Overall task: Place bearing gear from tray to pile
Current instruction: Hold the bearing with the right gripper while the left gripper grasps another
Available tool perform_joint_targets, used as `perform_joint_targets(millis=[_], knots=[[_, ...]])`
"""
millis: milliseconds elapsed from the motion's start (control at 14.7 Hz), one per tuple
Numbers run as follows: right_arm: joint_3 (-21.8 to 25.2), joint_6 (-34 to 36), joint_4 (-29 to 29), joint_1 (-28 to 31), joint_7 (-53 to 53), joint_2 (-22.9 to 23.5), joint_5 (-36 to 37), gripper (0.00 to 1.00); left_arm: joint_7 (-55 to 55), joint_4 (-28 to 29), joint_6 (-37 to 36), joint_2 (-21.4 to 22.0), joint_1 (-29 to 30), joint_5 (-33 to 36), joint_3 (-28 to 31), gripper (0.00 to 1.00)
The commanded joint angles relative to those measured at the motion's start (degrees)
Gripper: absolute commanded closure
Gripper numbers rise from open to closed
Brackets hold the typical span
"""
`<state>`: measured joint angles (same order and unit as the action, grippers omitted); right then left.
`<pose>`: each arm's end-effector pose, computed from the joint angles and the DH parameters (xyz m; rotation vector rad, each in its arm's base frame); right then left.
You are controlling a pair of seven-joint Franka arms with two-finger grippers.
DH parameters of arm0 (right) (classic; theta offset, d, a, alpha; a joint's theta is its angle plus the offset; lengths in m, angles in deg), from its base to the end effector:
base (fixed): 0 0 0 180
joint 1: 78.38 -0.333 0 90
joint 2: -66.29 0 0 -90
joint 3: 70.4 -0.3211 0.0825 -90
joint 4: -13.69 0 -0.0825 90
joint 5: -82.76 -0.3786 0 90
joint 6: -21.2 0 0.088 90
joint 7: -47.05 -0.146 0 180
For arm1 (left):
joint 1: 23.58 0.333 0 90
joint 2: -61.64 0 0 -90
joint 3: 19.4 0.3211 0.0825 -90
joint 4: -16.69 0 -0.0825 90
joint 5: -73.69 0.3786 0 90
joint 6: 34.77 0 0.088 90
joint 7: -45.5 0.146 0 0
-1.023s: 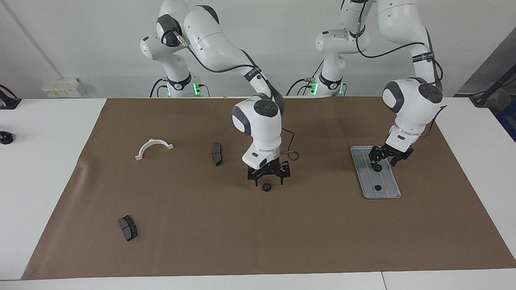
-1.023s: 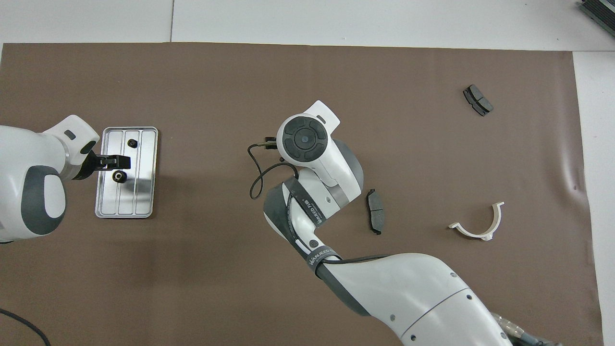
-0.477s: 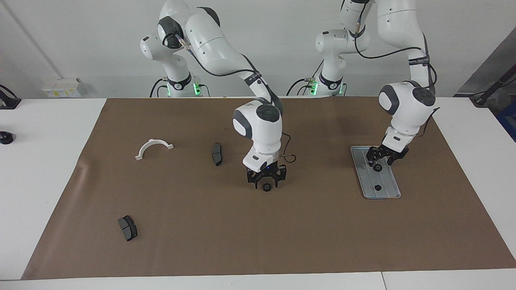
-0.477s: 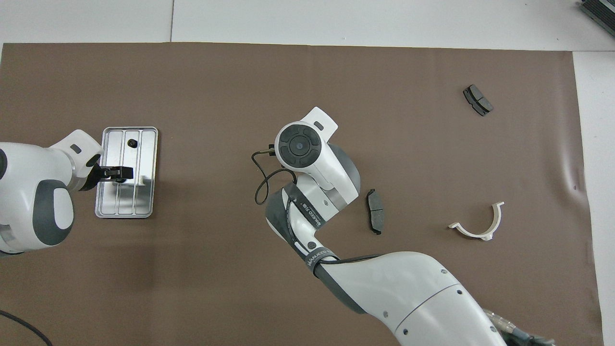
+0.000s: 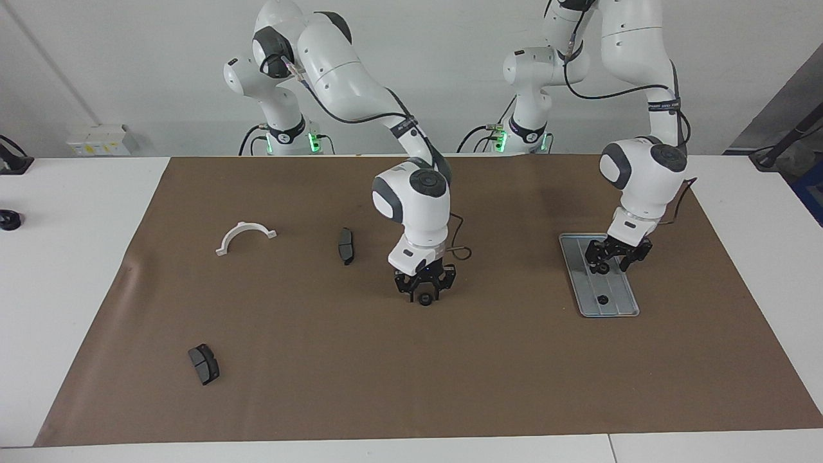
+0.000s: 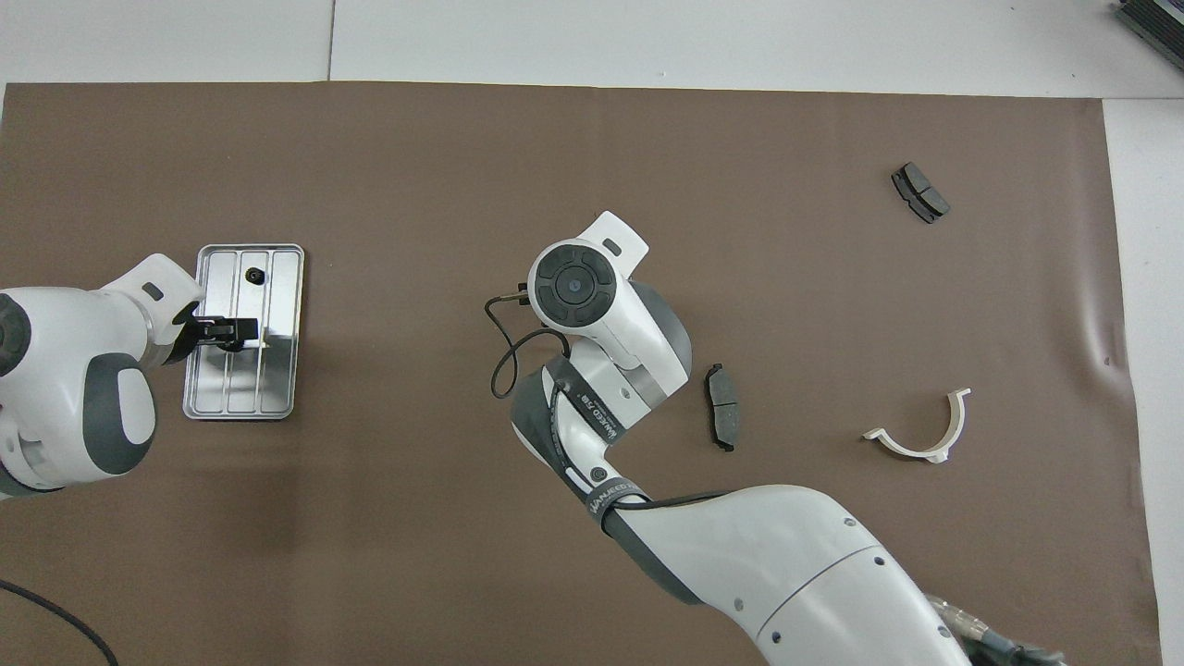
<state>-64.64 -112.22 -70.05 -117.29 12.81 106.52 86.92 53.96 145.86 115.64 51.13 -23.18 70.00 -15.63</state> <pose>0.6158 0.4131 0.2545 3.1172 0.0867 0.3215 0.5597 0.0412 0.2715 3.1230 -0.0376 0.2968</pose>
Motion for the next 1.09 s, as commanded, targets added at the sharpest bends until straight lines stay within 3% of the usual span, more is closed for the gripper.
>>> perform_joint_targets(millis=[0,68,136,205,273,341,750,1023], knots=[[-0.2,-0.6,-1.6,-0.6,1.1,-0.6,1.3,0.39,1.7,0.8,1.6,-0.3,1.4,-0.4,-0.6,0.22],[-0.2,-0.7,-1.6,-0.6,1.1,-0.6,1.3,0.41,1.6,0.7,1.5,-0.3,1.4,-0.4,-0.6,0.29],[-0.2,-0.7,-1.6,-0.6,1.1,-0.6,1.3,0.49,1.6,0.8,1.1,-0.2,1.4,-0.4,-0.6,0.29],[-0.2,-0.9,-1.5,-0.6,1.1,-0.6,1.3,0.62,1.6,0.8,0.9,-0.2,1.4,-0.4,-0.7,0.29],[-0.2,-1.0,-1.5,-0.5,1.2,-0.6,1.4,0.84,1.5,0.7,0.2,-0.1,1.4,-0.4,-0.7,0.29],[-0.1,-1.1,-1.3,-0.6,1.1,-0.6,1.4,1.0,1.4,0.7,-0.5,0.0,1.4,-0.4,-0.7,0.29],[0.0,0.9,-0.5,-0.6,0.6,-1.1,2.4,1.0,1.0,0.6,-3.7,0.3,0.7,-0.4,-0.7,0.22],[0.9,5.2,-1.6,4.8,1.1,-7.9,2.3,1.0,1.0,0.6,-3.9,0.4,0.7,-0.4,-0.7,0.27]])
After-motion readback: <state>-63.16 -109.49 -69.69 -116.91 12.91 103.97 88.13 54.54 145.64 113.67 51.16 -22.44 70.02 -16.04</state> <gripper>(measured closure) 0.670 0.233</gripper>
